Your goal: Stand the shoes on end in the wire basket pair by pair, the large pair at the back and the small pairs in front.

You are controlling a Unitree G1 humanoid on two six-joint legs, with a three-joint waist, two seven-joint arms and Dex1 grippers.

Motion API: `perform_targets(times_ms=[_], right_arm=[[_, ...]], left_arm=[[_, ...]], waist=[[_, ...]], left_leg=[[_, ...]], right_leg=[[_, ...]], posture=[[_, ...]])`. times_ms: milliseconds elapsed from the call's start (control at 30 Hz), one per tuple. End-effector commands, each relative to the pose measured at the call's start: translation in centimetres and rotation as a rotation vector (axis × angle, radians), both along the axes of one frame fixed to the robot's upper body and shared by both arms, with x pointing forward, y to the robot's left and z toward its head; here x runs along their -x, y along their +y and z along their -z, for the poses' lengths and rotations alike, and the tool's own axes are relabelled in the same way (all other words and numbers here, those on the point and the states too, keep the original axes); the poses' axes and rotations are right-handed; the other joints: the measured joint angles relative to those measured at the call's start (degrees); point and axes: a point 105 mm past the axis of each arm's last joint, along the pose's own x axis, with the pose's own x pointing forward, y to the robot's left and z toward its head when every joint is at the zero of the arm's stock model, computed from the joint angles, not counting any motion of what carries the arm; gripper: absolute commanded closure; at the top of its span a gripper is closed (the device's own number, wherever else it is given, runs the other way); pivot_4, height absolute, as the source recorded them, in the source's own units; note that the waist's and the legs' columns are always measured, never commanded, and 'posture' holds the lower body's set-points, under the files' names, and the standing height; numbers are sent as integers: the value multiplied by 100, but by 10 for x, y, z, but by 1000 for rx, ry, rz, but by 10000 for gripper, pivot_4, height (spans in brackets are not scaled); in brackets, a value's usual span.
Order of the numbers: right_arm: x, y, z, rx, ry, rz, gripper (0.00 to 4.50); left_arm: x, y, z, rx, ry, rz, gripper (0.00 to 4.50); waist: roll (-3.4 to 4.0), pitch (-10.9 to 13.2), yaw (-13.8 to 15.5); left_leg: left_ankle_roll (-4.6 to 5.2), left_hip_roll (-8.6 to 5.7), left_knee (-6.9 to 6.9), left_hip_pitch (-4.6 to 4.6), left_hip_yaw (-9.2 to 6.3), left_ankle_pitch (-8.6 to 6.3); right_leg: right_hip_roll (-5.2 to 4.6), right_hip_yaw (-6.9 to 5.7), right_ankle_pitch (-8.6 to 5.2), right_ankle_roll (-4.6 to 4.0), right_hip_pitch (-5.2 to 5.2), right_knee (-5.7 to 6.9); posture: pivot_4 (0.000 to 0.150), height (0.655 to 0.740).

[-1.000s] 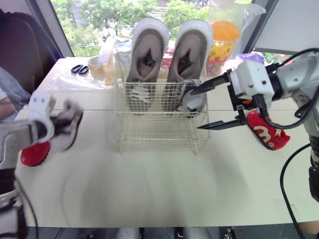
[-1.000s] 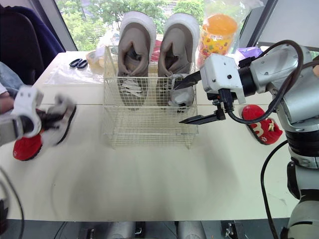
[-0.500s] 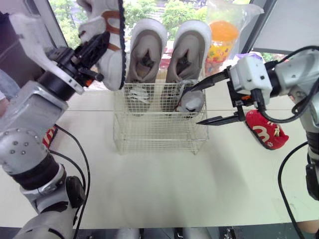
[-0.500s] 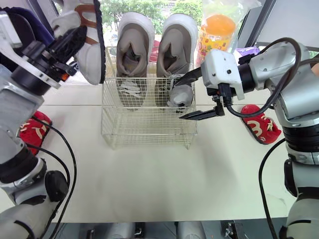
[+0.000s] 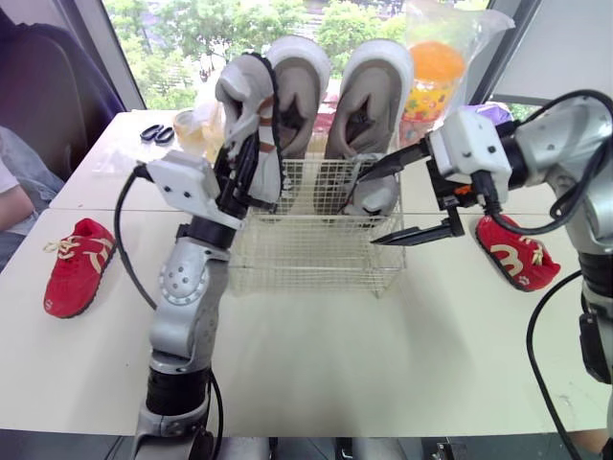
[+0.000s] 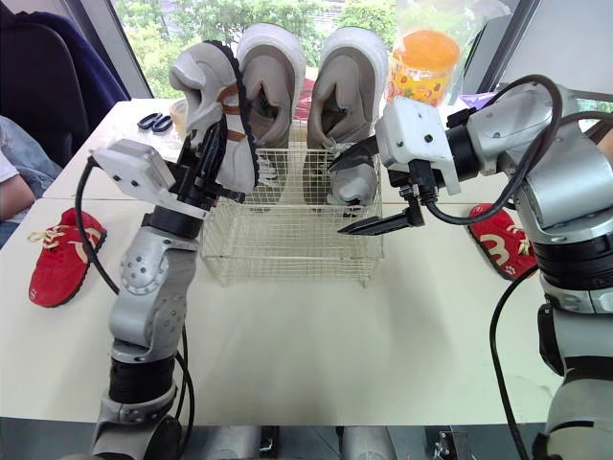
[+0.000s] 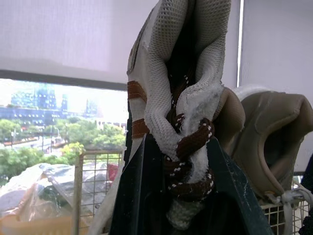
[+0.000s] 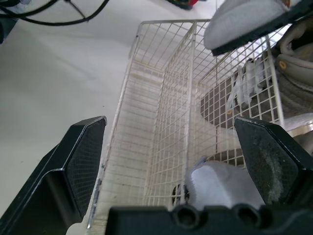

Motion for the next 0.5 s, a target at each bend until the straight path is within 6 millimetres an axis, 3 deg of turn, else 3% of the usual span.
perform_targets(times_ms=[33, 200, 433, 500], right_arm=[[8, 1, -13, 11, -45, -13, 0], [11, 1, -14, 21, -37, -2, 0], [14, 2, -14, 19, -34, 9, 0], [13, 2, -14, 15, -34, 11, 0]], left_arm=[[4, -4, 3, -4, -67, -20, 43271], [0, -4, 24, -19, -83, -73, 43271], [-1, -6, 78, -65, 19, -74, 43271], [3, -5, 84, -71, 32, -56, 33066]], waist=[[0, 0, 0], [2, -1, 2], [19, -13, -1], [39, -25, -8]], left_leg=[[0, 0, 0, 0, 0, 0], [0, 1, 0, 1, 0, 0], [1, 2, 0, 2, 0, -1], [1, 3, 0, 3, 0, -1]], right_leg=[[0, -1, 0, 0, 0, 0], [-1, -1, 0, 0, 0, 1], [-2, -4, 0, 0, 0, 1], [-2, -4, 0, -1, 0, 1]], posture=[[1500, 7400], [1500, 7400], [1500, 7400], [1500, 7400]])
